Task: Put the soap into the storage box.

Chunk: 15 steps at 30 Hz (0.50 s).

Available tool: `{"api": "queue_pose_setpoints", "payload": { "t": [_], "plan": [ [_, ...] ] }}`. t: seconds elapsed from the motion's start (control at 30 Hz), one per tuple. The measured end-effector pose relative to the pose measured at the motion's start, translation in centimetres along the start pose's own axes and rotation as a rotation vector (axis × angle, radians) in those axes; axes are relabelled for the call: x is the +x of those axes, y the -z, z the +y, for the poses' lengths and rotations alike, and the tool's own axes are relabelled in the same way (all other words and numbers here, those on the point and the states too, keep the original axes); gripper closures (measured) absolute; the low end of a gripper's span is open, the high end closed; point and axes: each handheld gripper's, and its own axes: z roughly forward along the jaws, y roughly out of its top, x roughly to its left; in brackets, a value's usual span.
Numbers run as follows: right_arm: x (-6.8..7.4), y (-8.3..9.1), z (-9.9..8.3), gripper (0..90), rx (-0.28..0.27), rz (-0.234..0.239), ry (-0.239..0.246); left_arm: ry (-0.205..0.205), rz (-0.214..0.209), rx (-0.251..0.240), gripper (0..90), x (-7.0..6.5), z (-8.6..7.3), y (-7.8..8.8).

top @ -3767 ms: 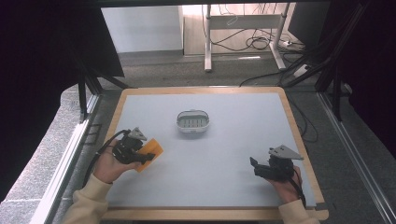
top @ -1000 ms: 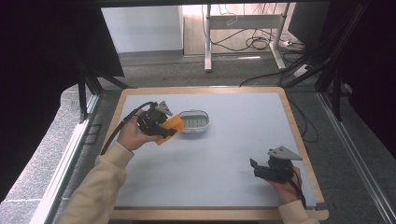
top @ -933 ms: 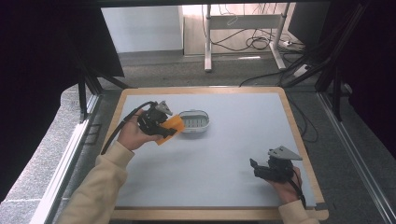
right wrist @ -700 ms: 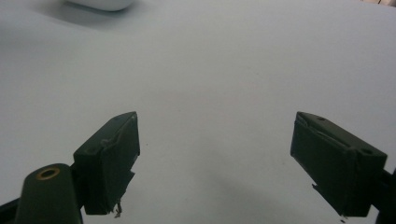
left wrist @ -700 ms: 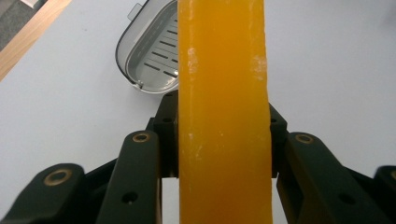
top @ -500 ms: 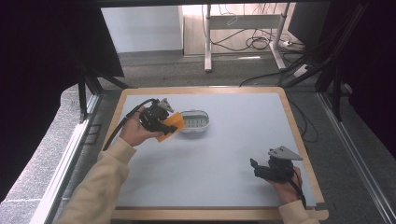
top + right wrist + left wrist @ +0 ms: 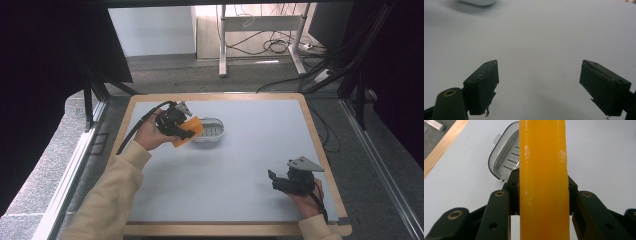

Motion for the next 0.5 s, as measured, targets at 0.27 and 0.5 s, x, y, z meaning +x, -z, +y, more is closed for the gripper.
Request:
{"api": "queue_pose_setpoints", "payload": {
  "t": [0.27, 0.5],
  "plan": [
    [-0.05, -0.02, -0.02, 16.0, -0.001, 0.000, -0.001, -0.014, 0.002, 0.011, 62.3, 0.42, 0.47, -0.67],
    [0.01, 0.03, 0.01, 16.0, -0.008, 0.004, 0.002, -0.019, -0.014, 0.010, 62.3, 0.59, 0.97, -0.81]
  ]
}}
